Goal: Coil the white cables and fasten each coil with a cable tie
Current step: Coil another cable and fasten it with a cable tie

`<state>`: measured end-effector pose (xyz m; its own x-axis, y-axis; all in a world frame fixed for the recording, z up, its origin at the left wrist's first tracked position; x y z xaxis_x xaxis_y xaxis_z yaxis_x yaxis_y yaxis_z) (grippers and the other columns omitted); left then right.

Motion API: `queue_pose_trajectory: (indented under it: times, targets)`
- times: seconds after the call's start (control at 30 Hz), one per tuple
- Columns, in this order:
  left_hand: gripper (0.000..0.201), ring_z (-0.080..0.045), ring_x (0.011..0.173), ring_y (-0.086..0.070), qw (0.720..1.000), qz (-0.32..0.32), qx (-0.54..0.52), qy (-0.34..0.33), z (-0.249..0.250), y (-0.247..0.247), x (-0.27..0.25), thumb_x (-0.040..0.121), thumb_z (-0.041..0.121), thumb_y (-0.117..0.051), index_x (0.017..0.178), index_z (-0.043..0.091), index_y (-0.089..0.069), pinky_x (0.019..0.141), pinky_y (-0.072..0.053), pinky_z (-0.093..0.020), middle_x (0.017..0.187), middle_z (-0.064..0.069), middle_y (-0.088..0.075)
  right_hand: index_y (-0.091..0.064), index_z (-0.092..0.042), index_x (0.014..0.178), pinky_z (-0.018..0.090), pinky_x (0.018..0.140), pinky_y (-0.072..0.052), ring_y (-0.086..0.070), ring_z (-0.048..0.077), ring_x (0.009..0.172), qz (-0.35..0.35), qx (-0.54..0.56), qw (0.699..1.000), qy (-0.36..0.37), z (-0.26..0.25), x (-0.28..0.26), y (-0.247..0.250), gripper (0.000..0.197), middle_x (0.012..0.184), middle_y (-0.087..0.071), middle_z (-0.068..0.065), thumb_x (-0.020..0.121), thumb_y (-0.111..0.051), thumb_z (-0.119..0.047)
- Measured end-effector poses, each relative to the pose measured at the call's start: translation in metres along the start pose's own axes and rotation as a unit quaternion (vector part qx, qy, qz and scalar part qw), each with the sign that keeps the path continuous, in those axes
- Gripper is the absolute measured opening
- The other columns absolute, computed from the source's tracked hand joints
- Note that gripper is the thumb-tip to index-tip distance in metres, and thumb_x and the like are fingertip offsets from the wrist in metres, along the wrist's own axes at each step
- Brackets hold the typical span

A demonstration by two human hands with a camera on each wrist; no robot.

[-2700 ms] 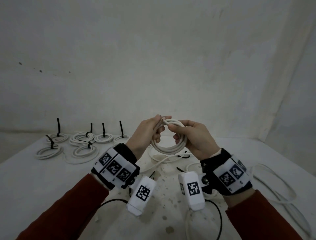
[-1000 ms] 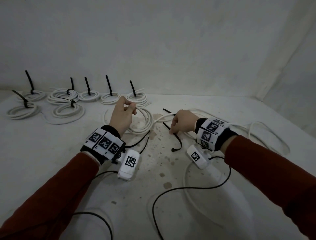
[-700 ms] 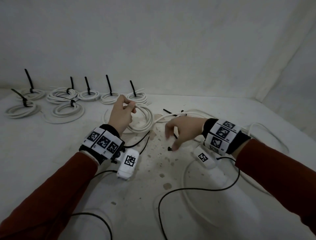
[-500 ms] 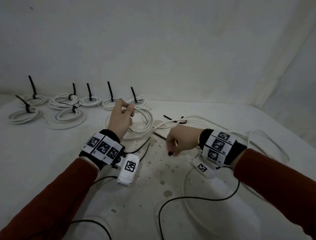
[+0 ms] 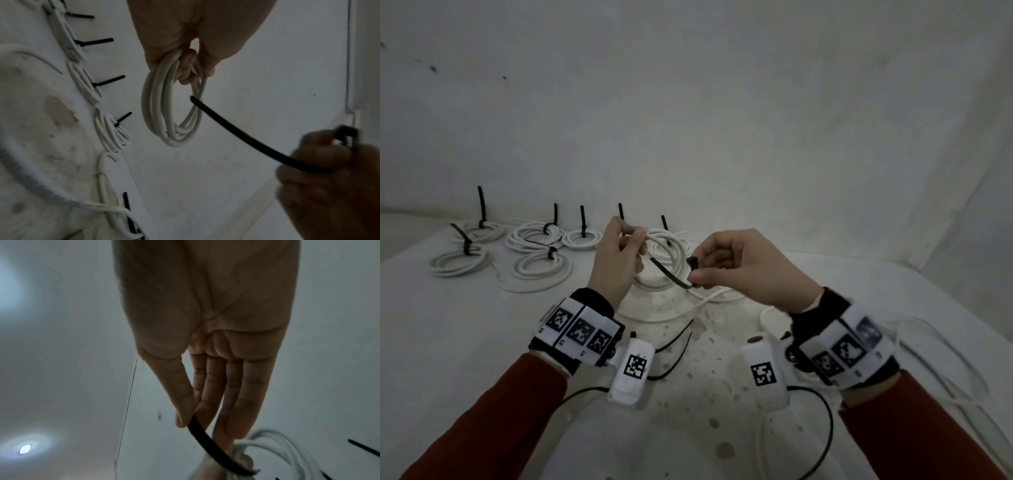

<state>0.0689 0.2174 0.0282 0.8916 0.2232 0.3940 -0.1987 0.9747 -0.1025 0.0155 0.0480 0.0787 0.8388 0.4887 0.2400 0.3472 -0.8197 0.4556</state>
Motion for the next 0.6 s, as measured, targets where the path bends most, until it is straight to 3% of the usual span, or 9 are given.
queue_pose_trajectory:
  times: [0.1, 0.17, 0.2, 0.27, 0.33, 0.5, 0.6]
  targets:
    - [0.02, -0.011, 0.051, -0.036, 0.999, -0.024, -0.03, -0.012, 0.018, -0.011, -0.007, 0.098, 0.016, -0.046, 0.079, 0.017, -0.04, 0.047, -0.031, -0.023, 0.065, -0.006, -0.049, -0.068, -0.011, 0.082, 0.022, 0.071, -0.053, -0.068, 0.011, 0.072, 0.083, -0.067, 0.993, 0.055, -0.002, 0.007, 0.006, 0.016, 0.079, -0.073, 0.005, 0.074, -0.08, -0.004]
    - [0.015, -0.013, 0.05, -0.038, 0.998, -0.051, -0.041, -0.019, 0.029, -0.02, -0.013, 0.098, 0.017, -0.046, 0.083, 0.016, -0.042, 0.048, -0.033, -0.025, 0.065, -0.006, -0.053, -0.069, -0.017, 0.079, 0.01, 0.063, -0.04, -0.062, 0.005, 0.069, 0.16, -0.121, 0.974, 0.106, -0.01, 0.006, 0.016, 0.015, 0.077, -0.072, -0.006, 0.073, -0.081, -0.01]
    - [0.013, -0.013, 0.05, -0.039, 0.997, -0.066, -0.041, -0.024, 0.035, -0.025, -0.016, 0.098, 0.018, -0.046, 0.085, 0.016, -0.043, 0.048, -0.035, -0.025, 0.065, -0.005, -0.056, -0.07, -0.019, 0.079, 0.009, 0.063, -0.036, -0.058, 0.005, 0.071, 0.194, -0.145, 0.962, 0.128, -0.014, 0.004, 0.02, 0.014, 0.079, -0.07, -0.011, 0.073, -0.081, -0.013]
    - [0.011, -0.012, 0.048, -0.041, 0.995, -0.09, -0.032, -0.035, 0.042, -0.033, -0.022, 0.098, 0.019, -0.046, 0.088, 0.016, -0.043, 0.049, -0.037, -0.025, 0.065, -0.001, -0.062, -0.07, -0.023, 0.081, 0.009, 0.072, -0.034, -0.054, 0.006, 0.086, 0.233, -0.171, 0.944, 0.16, -0.02, 0.001, 0.025, 0.014, 0.091, -0.067, -0.015, 0.075, -0.081, -0.018]
    - [0.01, -0.011, 0.044, -0.039, 0.994, -0.103, -0.018, -0.042, 0.044, -0.038, -0.026, 0.098, 0.019, -0.046, 0.089, 0.014, -0.044, 0.049, -0.037, -0.026, 0.067, 0.001, -0.066, -0.069, -0.025, 0.082, 0.01, 0.083, -0.034, -0.053, 0.007, 0.106, 0.235, -0.152, 0.945, 0.17, -0.019, 0.001, 0.027, 0.013, 0.108, -0.064, -0.015, 0.076, -0.079, -0.019]
    - [0.01, -0.011, 0.046, -0.031, 0.988, -0.15, -0.011, -0.037, 0.041, -0.053, -0.034, 0.097, 0.017, -0.046, 0.091, 0.009, -0.044, 0.05, -0.031, -0.029, 0.065, 0.006, -0.065, -0.067, -0.025, 0.086, 0.019, 0.092, -0.039, -0.052, -0.001, 0.118, 0.23, -0.042, 0.967, 0.097, 0.003, 0.006, 0.036, 0.014, 0.126, -0.056, -0.015, 0.078, -0.078, -0.019]
    - [0.011, -0.014, 0.049, -0.032, 0.982, -0.186, -0.004, -0.046, 0.041, -0.06, -0.038, 0.096, 0.023, -0.051, 0.085, 0.021, -0.048, 0.052, -0.031, -0.033, 0.079, -0.005, -0.071, -0.066, -0.025, 0.085, 0.028, 0.091, -0.046, -0.06, 0.011, 0.112, 0.211, 0.097, 0.972, 0.014, 0.025, 0.009, 0.037, 0.013, 0.123, -0.061, -0.013, 0.081, -0.074, -0.015]
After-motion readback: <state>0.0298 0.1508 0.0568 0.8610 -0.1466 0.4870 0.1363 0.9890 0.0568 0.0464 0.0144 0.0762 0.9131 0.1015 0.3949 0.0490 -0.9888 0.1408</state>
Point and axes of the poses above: each hand's wrist, its own x-axis towards the middle knuckle, its own y-axis out of the back of the hand, z = x × y, the point moved 10 cm from there along x, towards the middle knuckle
